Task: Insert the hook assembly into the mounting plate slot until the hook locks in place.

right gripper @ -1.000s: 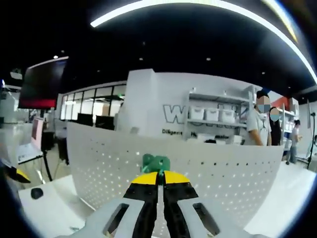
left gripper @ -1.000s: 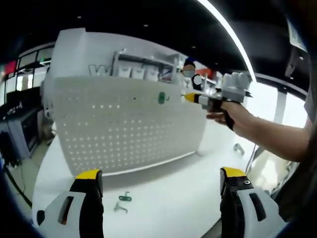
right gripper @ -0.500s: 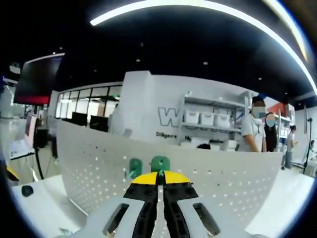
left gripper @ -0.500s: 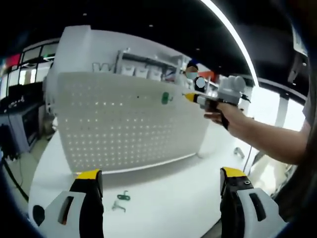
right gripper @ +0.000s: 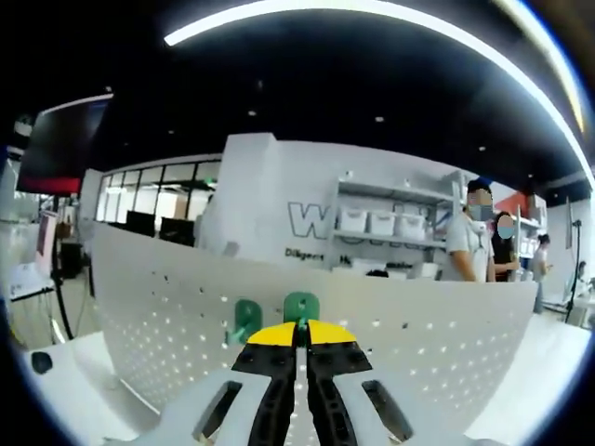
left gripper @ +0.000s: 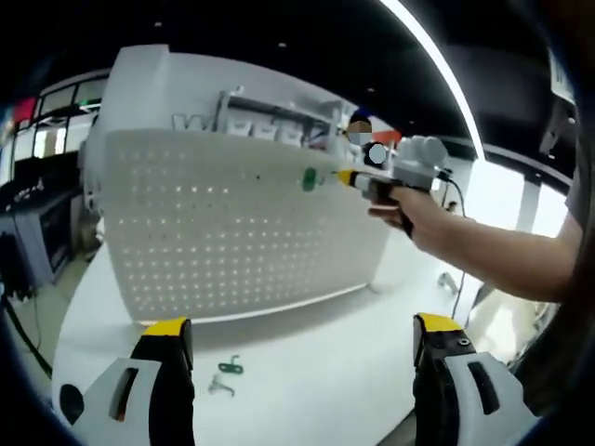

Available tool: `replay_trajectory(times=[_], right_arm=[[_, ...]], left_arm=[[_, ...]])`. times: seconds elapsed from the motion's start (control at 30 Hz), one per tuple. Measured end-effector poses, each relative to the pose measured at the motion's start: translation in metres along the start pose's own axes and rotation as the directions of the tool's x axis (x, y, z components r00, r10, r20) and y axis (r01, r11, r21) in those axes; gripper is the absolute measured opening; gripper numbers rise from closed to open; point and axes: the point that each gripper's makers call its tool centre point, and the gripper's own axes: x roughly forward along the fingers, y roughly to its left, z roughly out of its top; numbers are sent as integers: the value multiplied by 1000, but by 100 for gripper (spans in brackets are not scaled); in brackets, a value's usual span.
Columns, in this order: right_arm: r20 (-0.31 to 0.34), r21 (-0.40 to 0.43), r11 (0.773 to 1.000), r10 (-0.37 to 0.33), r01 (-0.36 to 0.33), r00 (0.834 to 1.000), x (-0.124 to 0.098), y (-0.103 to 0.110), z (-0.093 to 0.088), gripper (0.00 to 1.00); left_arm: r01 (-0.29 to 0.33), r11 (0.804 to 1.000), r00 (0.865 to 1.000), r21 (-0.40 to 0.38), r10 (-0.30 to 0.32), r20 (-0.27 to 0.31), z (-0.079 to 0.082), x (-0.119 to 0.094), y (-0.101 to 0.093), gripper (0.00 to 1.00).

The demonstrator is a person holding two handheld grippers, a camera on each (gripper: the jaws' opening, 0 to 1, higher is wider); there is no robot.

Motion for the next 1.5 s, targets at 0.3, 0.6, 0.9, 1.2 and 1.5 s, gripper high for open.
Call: replay_trajectory(times=[0.3,0.6,0.9,1.2,1.5], right_arm=[[20,12,999,-45,44,999,3,-7,0,0],[8,14,999,-47,47,999,7,-6,-6,0],[4,23,998,-55,55,998,8,-6,-8,0],[-21,29,998,-57,58,998,9,-8,-16,0],[-32,21,998,-62,63,998,10,-5,-18,1]], left_arm=[[-6,1000,1000,-3,6,-3,-1,1,3,100],[6,1000,1000,-1,-6,-10,-2,5,-2,100],[6,1000,1000,6,-6,-12,-1,4,-2,100],[22,1000,1000,11,-22,-13,0,4,-6,100],[21,1000,1000,10,-21,-18,-1,4,-5,100]])
